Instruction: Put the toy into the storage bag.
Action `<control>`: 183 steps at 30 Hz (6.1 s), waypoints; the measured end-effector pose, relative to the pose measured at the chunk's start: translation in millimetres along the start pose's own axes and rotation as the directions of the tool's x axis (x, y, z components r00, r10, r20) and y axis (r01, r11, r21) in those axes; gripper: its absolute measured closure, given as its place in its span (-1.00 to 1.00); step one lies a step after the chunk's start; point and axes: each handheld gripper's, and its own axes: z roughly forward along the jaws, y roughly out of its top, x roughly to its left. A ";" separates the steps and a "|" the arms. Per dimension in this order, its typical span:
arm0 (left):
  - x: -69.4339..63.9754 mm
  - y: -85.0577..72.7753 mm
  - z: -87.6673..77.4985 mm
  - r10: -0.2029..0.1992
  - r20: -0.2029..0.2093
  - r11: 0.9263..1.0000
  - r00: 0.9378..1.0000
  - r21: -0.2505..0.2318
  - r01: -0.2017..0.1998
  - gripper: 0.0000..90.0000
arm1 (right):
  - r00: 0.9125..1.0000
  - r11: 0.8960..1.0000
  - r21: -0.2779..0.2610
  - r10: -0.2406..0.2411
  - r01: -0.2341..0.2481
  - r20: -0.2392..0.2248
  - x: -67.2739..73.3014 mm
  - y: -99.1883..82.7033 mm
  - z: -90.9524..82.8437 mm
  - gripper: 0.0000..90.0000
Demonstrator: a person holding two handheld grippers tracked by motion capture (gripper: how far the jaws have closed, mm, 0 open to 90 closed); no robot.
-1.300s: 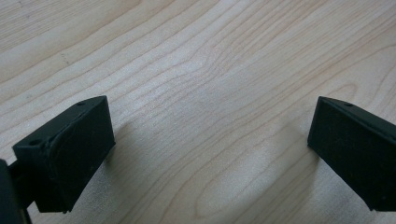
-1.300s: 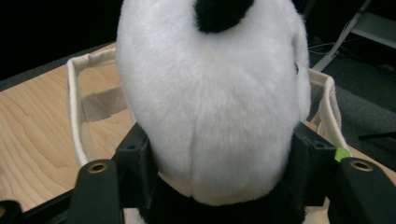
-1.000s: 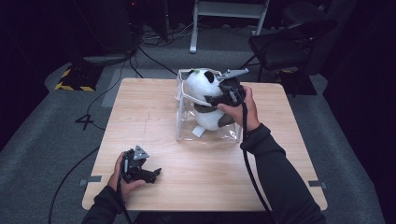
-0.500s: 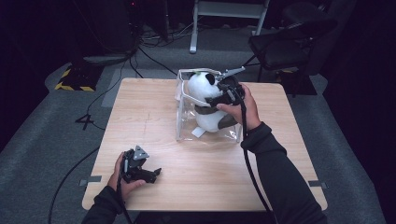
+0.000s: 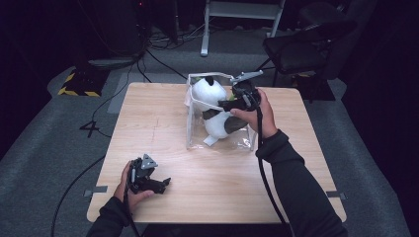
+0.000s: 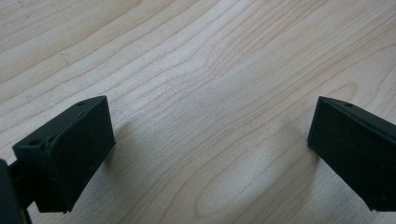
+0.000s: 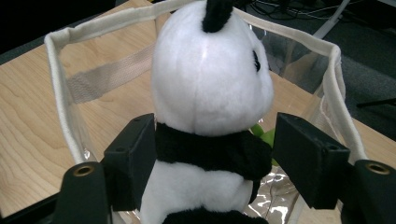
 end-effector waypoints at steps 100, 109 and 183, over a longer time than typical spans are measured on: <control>0.1 0.0 -0.1 0.002 -0.001 1.000 1.000 0.001 -0.002 -0.99 | 0.989 0.986 -0.084 -0.146 0.143 -0.026 -5.8 -56.7 -99.7 -0.43; 0.0 -0.1 0.0 0.001 0.000 1.000 1.000 0.000 -0.001 -0.99 | 0.985 0.984 -0.069 -0.169 0.166 -0.030 -4.4 -72.8 -105.2 -0.44; 0.0 0.0 0.1 0.001 0.000 1.000 1.000 -0.001 -0.001 -0.99 | 0.978 0.979 0.019 -0.205 0.205 0.043 -25.2 -179.8 -102.9 -0.45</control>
